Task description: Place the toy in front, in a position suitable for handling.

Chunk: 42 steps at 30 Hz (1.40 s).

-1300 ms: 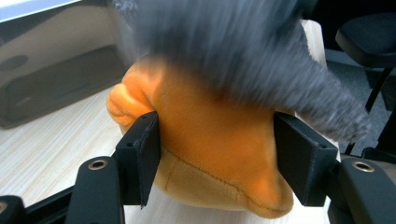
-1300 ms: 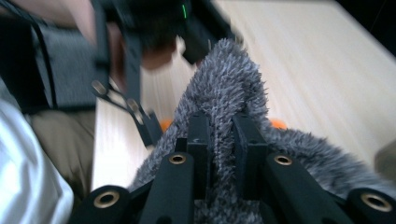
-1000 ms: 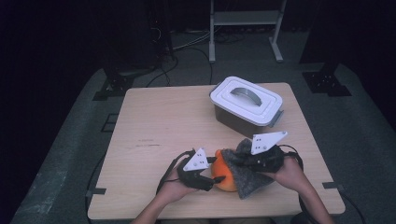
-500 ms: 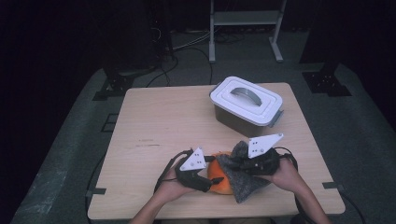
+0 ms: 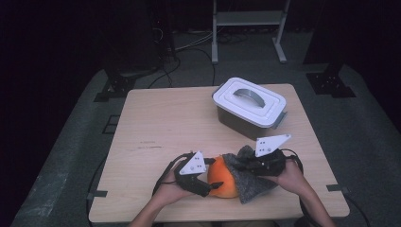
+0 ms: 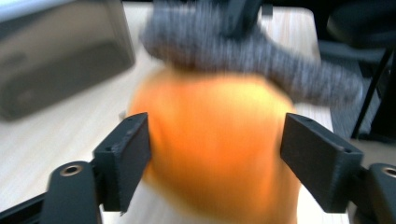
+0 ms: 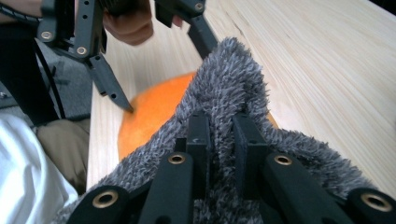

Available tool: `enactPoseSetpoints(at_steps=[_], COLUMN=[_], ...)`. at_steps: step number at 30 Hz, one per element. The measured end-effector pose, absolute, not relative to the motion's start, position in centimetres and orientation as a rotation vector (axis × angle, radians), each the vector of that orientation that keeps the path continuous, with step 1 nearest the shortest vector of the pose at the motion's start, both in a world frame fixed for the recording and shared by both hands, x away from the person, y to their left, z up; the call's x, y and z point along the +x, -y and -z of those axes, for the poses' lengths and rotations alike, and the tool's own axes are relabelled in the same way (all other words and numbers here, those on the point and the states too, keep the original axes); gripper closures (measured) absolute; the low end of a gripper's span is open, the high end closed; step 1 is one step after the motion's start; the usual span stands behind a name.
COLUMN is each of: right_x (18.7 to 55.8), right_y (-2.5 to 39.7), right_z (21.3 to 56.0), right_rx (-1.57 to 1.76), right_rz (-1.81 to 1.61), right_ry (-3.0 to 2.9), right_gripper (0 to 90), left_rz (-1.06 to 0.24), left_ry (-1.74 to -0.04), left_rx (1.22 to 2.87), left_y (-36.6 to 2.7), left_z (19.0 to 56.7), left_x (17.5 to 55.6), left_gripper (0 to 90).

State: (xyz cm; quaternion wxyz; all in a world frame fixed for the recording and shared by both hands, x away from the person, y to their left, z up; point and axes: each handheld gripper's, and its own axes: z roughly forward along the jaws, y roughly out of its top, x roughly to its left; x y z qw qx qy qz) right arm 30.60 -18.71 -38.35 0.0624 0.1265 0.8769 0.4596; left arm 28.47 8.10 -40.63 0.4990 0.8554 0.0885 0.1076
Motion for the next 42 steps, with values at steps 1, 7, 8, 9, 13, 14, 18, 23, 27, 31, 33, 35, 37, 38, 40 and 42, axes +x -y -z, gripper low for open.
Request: enactPoseSetpoints(at_steps=[1,7,8,9,13,14,18,23,27,31,33,35,37,38,40,42], right_x=[30.5,30.4,30.4,30.5,31.1,31.2,31.0,30.8,31.4,31.5,31.3,31.1,30.9,30.9,31.0,31.2], right_y=[18.3,17.0,17.3,17.6,19.2,19.2,18.3,18.0,19.1,19.4,18.9,18.3,17.8,17.7,18.0,18.4], right_z=[38.4,38.5,38.6,38.8,39.8,40.0,39.9,39.9,40.7,41.0,40.7,40.4,40.3,40.4,40.7,41.0], right_rx=[0.377,0.305,0.310,0.325,0.415,0.428,0.409,0.380,0.435,0.464,0.439,0.416,0.388,0.384,0.399,0.425], right_rz=[-1.417,-1.387,-1.367,-1.362,-1.395,-1.420,-1.460,-1.439,-1.395,-1.408,-1.422,-1.444,-1.444,-1.429,-1.443,-1.439], right_ry=[-2.646,-2.667,-2.667,-2.669,-2.680,-2.674,-2.664,-2.671,-2.684,-2.681,-2.667,-2.653,-2.655,-2.657,-2.664,-2.672], right_gripper=[77.5,77.3,77.3,77.3,77.3,77.3,77.1,77.2,77.1,77.0,77.0,77.0,77.0,77.0,77.0,77.0], left_rz=[-0.259,-0.268,-0.256,-0.241,-0.230,-0.246,-0.255,-0.266,-0.245,-0.220,-0.218,-0.214,-0.233,-0.222,-0.206,-0.203], left_ry=[-0.215,-0.239,-0.254,-0.263,-0.282,-0.284,-0.266,-0.263,-0.310,-0.338,-0.327,-0.316,-0.298,-0.300,-0.307,-0.301], left_rx=[2.068,2.131,2.129,2.126,2.120,2.116,2.116,2.143,2.148,2.134,2.108,2.098,2.121,2.123,2.120,2.130], left_y=[-7.9,-8.3,-8.6,-8.9,-9.4,-9.3,-8.3,-8.7,-9.9,-10.4,-10.3,-10.0,-9.7,-9.8,-10.1,-10.4], left_z=[40.5,41.7,41.8,42.0,41.8,41.6,41.6,42.2,42.6,42.4,41.9,41.5,41.6,41.8,42.1,42.2], left_x=[28.4,28.9,29.1,29.3,29.6,29.6,29.2,29.4,30.2,30.7,30.5,30.2,30.1,30.1,30.3,30.5], left_gripper=[23.6,25.3,25.3,25.3,24.5,22.1,17.1,23.3,24.1,23.7,20.9,21.1,23.7,25.4,28.2,29.8])
